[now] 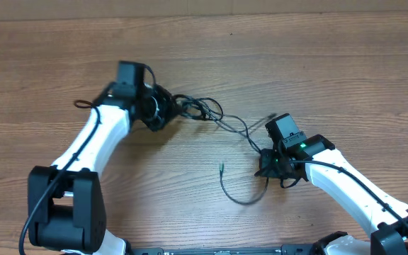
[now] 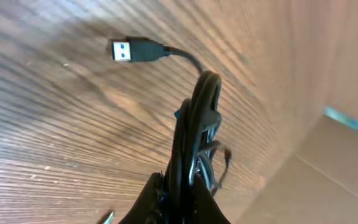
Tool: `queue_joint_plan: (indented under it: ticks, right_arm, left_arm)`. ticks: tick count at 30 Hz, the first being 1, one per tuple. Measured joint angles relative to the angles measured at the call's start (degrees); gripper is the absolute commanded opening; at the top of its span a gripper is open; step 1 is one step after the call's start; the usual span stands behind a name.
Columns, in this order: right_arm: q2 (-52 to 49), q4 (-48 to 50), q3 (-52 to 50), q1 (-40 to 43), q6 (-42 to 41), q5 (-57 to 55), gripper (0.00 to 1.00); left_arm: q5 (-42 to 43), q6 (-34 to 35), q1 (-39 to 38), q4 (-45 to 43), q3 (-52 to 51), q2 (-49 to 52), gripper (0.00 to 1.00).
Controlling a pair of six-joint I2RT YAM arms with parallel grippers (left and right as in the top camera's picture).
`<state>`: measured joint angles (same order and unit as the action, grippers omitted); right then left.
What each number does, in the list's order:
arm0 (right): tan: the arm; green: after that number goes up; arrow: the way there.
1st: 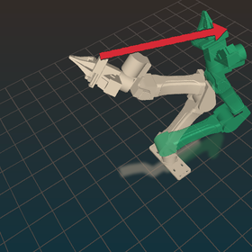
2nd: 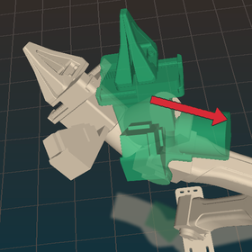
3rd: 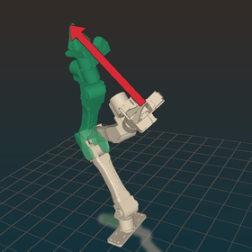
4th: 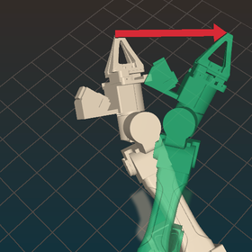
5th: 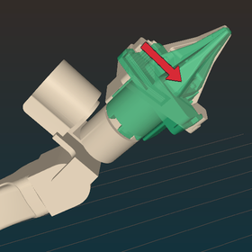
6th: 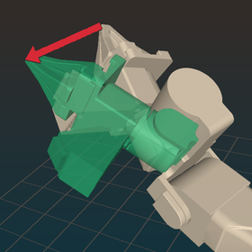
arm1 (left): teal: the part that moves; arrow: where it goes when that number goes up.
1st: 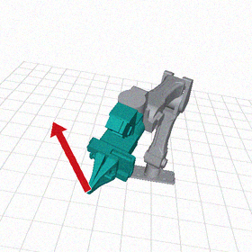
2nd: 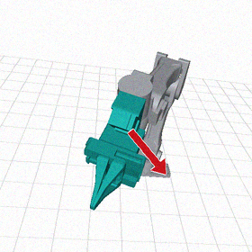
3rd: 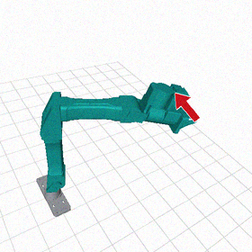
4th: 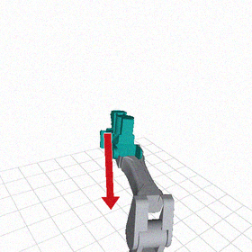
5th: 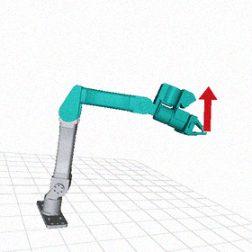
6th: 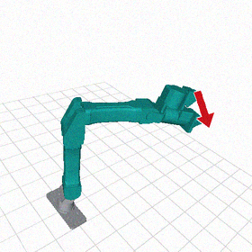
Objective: Untangle cables
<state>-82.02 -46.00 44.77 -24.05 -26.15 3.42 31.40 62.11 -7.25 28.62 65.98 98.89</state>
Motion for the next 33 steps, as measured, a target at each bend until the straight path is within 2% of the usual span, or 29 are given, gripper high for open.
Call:
queue_joint_plan:
  ticks: [1, 2, 5, 8, 12, 13, 14, 15, 17, 19, 20, 26, 27, 30, 33]
  right_arm:
    - [0.0, 0.02, 0.0, 0.02, -0.42, -0.74, 0.2]
    - [0.0, -0.11, 0.0, 0.02, -0.92, -1.44, 0.33]
    - [0.0, 1.25, 0.0, 0.07, -2.43, -2.86, 0.62]
    - [-0.02, 1.9, 0.0, 0.04, -3.32, -2.82, 0.78]
    - [0.0, 2.54, 0.0, 0.04, -3.78, -1.53, 0.9]
    - [-0.02, 2.75, 0.0, 0.04, -3.8, -1.05, 0.93]
    - [-0.02, 3.02, 0.0, 0.04, -3.85, -0.59, 0.94]
    - [-0.02, 3.37, 0.0, 0.07, -3.91, -0.28, 0.96]
    - [0.0, 4.07, 0.0, 0.04, -4.0, 0.37, 0.98]
    - [-0.02, 4.9, 0.0, 0.04, -4.09, 0.9, 0.99]
    - [-0.02, 5.33, 0.0, 0.04, -4.15, 1.2, 1.0]
    - [-0.02, 6.1, 0.0, 0.07, -4.28, 2.21, 1.0]
    - [-0.02, 6.12, 0.0, 0.04, -4.28, 2.29, 1.0]
    - [-0.02, 6.16, 0.0, 0.04, -4.28, 2.34, 1.0]
    - [-0.02, 6.14, 0.0, 0.07, -4.26, 2.36, 1.0]
  left_arm:
    - [0.9, -0.52, 0.44, 0.02, 0.09, 0.0, 0.04]
    - [1.6, -1.09, 0.74, 0.07, 0.09, 0.0, 0.04]
    - [2.67, -4.57, 1.03, 0.09, 0.09, 0.0, 0.04]
    - [2.86, -10.78, 0.13, 1.09, 0.09, 0.0, 0.04]
    - [-0.7, -18.18, -2.21, 7.48, 0.24, 0.0, 0.07]
    - [-2.49, -19.47, -2.95, 9.77, 0.26, 0.0, 0.14]
    - [-4.72, -20.57, -3.69, 12.17, 0.28, 0.0, 0.3]
    - [-6.88, -21.42, -4.48, 14.43, 0.28, 0.0, 0.42]
    - [-10.56, -22.29, -5.84, 17.68, 0.28, 0.0, 0.75]
    - [-14.99, -23.45, -7.34, 19.8, 0.28, 0.0, 0.93]
    - [-16.61, -23.56, -7.93, 20.33, 0.31, 0.0, 0.97]
    - [-21.97, -24.17, -9.94, 20.79, 0.31, 0.0, 0.98]
    - [-22.43, -23.91, -9.94, 20.87, 0.28, 0.0, 0.95]
    - [-23.34, -21.79, -9.92, 21.18, 0.28, 0.0, 0.76]
    - [-23.76, -18.97, -9.92, 21.14, 0.15, 0.0, 0.72]
